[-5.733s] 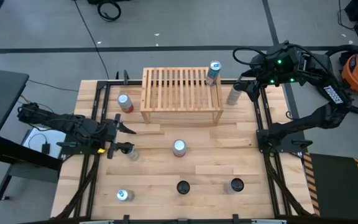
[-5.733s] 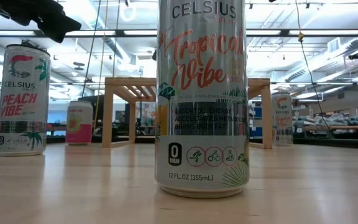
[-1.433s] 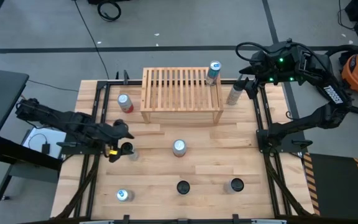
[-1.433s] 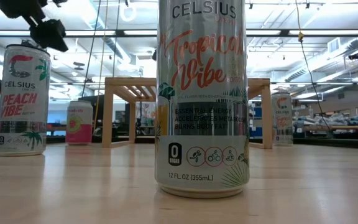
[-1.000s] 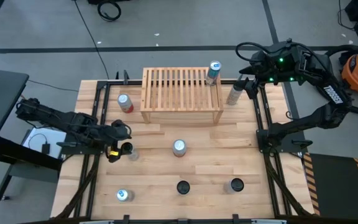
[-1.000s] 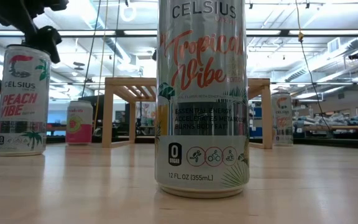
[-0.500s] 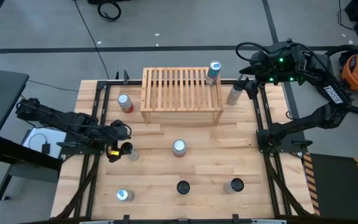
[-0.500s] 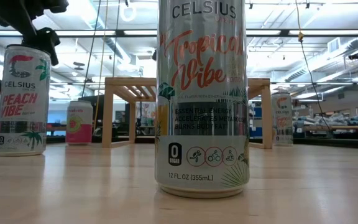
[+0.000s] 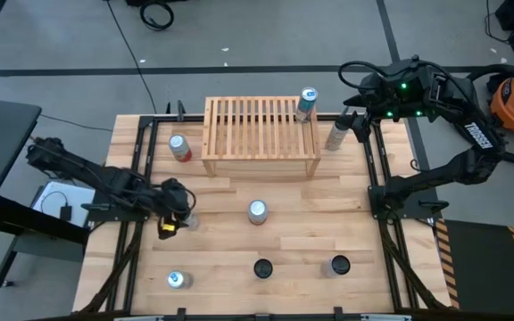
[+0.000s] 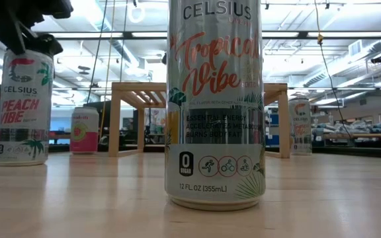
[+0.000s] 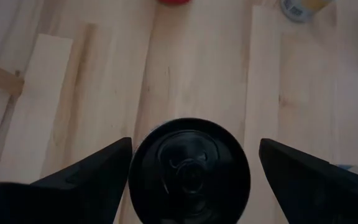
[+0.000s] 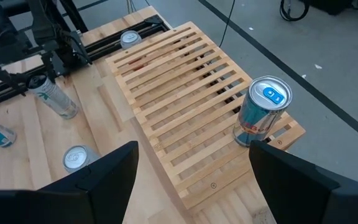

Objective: Place canned beverage on shelf
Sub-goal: Put the left white pink soda can on the shelf

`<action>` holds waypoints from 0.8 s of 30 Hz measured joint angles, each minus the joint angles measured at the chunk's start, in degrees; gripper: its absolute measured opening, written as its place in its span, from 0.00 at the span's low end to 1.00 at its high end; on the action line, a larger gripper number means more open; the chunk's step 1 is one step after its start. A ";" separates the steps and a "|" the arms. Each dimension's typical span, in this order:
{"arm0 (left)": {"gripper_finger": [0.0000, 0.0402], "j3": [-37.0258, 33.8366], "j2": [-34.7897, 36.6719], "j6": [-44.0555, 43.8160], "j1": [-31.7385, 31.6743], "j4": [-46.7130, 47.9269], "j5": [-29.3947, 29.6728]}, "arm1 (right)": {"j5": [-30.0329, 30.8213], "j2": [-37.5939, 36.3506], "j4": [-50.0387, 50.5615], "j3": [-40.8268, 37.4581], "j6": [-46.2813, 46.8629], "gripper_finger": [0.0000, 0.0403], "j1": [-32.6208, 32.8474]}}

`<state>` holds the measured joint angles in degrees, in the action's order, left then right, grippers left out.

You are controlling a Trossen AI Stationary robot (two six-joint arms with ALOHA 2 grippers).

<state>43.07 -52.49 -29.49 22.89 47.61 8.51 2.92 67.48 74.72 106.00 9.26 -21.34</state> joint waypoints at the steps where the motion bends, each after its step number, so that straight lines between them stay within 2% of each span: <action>1: 0.88 0.00 -0.44 -0.01 0.14 -0.08 0.00 | -0.02 0.00 -0.02 0.00 0.00 0.79 0.01; 10: 0.88 0.00 -3.13 0.12 0.16 -3.54 -0.09 | 0.00 0.00 0.00 0.00 0.00 0.79 0.01; 24: 0.88 0.00 -3.84 -4.36 -0.34 -0.57 -0.24 | -0.02 0.02 -0.02 0.00 0.00 0.79 0.01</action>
<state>43.07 -56.34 -33.85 22.54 47.04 8.27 2.90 67.50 74.70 106.00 9.26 -21.32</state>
